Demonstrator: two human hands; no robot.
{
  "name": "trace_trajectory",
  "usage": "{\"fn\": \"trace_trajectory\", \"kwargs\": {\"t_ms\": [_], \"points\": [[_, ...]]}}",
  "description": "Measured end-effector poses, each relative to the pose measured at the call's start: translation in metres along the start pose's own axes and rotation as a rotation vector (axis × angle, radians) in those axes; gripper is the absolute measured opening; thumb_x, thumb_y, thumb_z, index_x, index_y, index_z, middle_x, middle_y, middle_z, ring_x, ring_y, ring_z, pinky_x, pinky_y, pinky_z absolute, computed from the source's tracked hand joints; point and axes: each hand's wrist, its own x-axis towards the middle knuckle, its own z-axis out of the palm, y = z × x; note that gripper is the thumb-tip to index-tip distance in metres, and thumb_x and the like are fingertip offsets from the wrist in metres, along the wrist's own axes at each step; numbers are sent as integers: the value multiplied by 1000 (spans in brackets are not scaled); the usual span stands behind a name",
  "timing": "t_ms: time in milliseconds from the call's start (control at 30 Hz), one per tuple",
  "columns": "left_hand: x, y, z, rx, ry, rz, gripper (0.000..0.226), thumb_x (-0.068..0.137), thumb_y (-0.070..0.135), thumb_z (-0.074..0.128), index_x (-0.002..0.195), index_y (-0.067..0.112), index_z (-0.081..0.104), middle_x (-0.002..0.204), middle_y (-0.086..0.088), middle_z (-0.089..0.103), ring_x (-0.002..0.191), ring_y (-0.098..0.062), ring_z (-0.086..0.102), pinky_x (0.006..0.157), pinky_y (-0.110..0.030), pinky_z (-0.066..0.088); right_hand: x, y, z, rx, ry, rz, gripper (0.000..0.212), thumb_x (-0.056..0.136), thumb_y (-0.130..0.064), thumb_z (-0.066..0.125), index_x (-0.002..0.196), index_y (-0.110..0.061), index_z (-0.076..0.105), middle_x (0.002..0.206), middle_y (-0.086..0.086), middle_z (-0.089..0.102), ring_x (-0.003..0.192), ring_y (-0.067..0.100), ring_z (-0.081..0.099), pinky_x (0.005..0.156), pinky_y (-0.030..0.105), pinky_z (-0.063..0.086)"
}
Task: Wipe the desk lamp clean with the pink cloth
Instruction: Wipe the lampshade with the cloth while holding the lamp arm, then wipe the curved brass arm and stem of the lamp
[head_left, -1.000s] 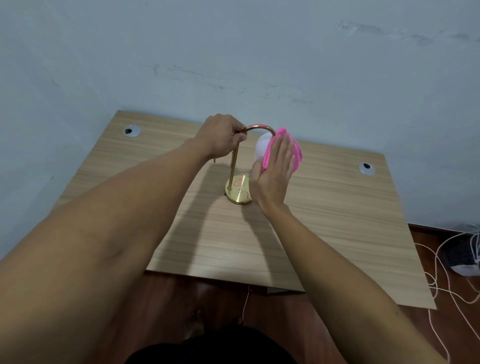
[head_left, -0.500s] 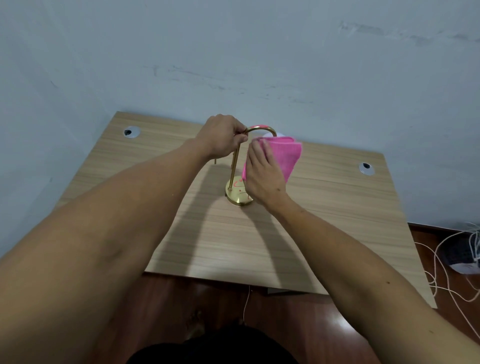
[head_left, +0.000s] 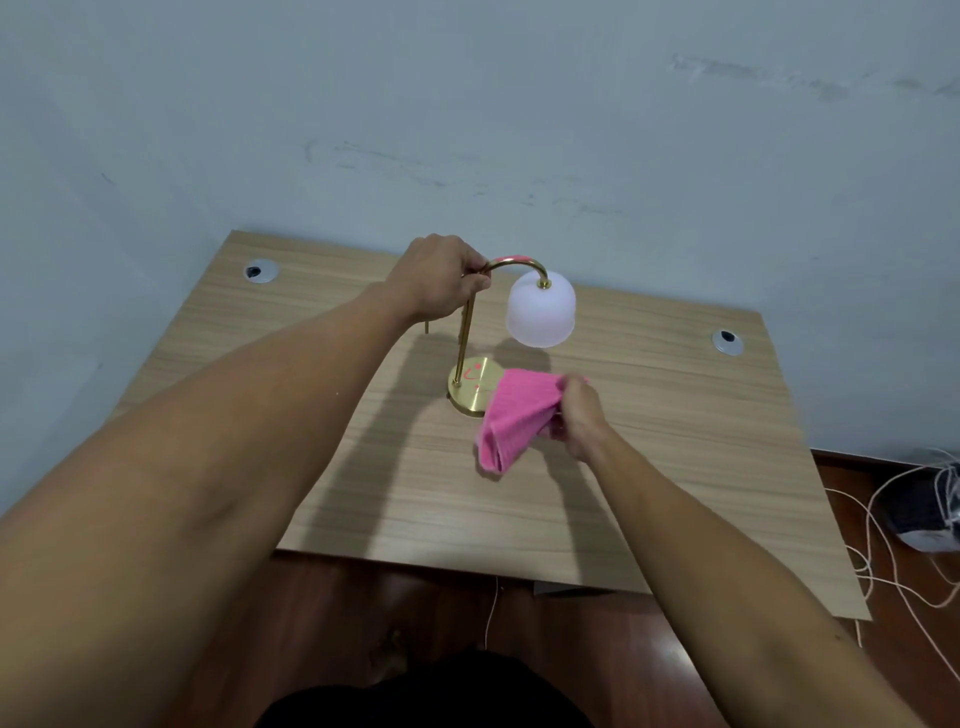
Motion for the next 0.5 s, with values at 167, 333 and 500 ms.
{"fn": "trace_trajectory", "kwargs": {"t_ms": [167, 333, 500], "points": [[-1, 0, -3, -131, 28, -75, 26, 82, 40, 77, 101, 22, 78, 95, 1, 77, 96, -21, 70, 95, -42, 52, -8, -47, -37, 509, 133, -78, 22, 107, -19, 36, 99, -11, 55, 84, 7, 64, 76, 20, 63, 57, 30, 51], [-17, -21, -2, -228, 20, -219, 90, 60, 45, 94, 136, 16, 55, 127, -5, 60, 112, -20, 58, 100, -38, 49, -24, -103, -34, 327, 218, -324, 28, 107, -25, 37, 84, -21, 51, 87, -1, 55, 82, 17, 55, 64, 30, 42], [-37, -61, 13, -284, -21, -385, 76, 63, 32, 95, 128, 10, 62, 116, -4, 63, 103, -21, 62, 89, -29, 46, -47, -134, 10, 261, 118, -490, 23, 93, -37, 42, 85, -22, 57, 93, -2, 57, 85, 12, 52, 70, 28, 43]]}}
